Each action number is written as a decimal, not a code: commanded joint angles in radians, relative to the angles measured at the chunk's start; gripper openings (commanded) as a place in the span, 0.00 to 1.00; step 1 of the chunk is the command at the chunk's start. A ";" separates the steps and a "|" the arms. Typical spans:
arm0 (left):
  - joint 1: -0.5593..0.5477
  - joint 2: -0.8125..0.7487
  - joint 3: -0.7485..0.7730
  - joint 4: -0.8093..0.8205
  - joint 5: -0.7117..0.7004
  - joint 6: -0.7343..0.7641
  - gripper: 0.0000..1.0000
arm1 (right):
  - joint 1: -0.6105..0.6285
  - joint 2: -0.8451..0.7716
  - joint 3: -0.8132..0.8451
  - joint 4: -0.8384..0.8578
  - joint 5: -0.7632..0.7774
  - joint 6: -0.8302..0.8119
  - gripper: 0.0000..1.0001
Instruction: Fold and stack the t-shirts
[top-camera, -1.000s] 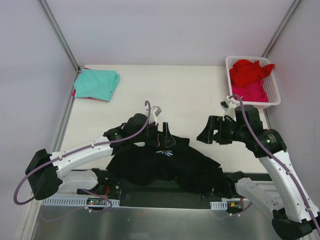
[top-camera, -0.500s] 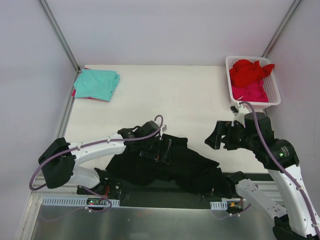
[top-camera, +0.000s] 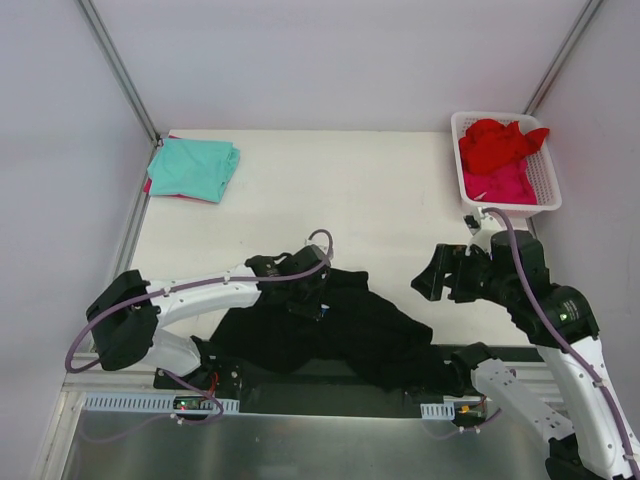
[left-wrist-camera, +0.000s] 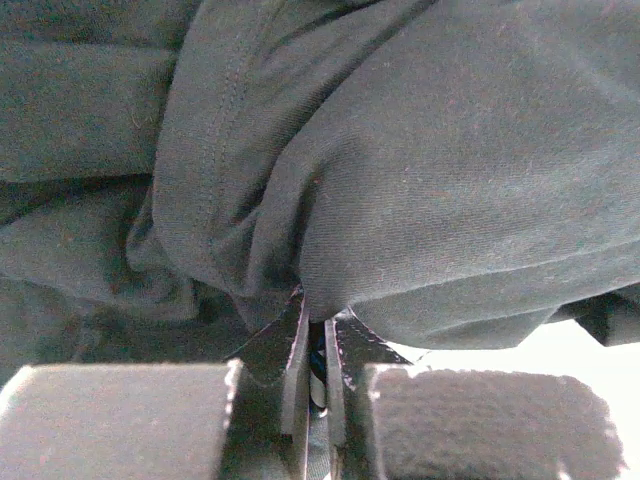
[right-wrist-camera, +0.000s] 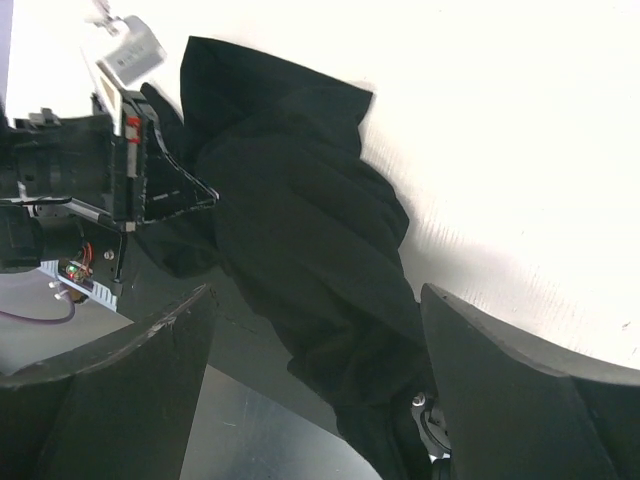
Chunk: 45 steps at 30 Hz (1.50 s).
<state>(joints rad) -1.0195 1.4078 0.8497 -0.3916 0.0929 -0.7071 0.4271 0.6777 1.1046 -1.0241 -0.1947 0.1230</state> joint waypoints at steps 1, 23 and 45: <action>0.047 -0.058 0.080 -0.010 -0.127 -0.032 0.00 | 0.002 -0.023 -0.017 0.036 0.012 0.029 0.85; 0.424 0.204 0.680 -0.201 -0.004 0.235 0.00 | 0.002 -0.138 -0.176 0.084 0.015 0.115 0.94; 0.430 0.151 0.630 -0.196 -0.021 0.251 0.00 | 0.051 -0.214 -0.626 0.599 -0.249 0.547 0.78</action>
<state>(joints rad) -0.5835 1.5894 1.4605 -0.5827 0.0525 -0.4732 0.4465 0.4652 0.5049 -0.4824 -0.4103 0.5930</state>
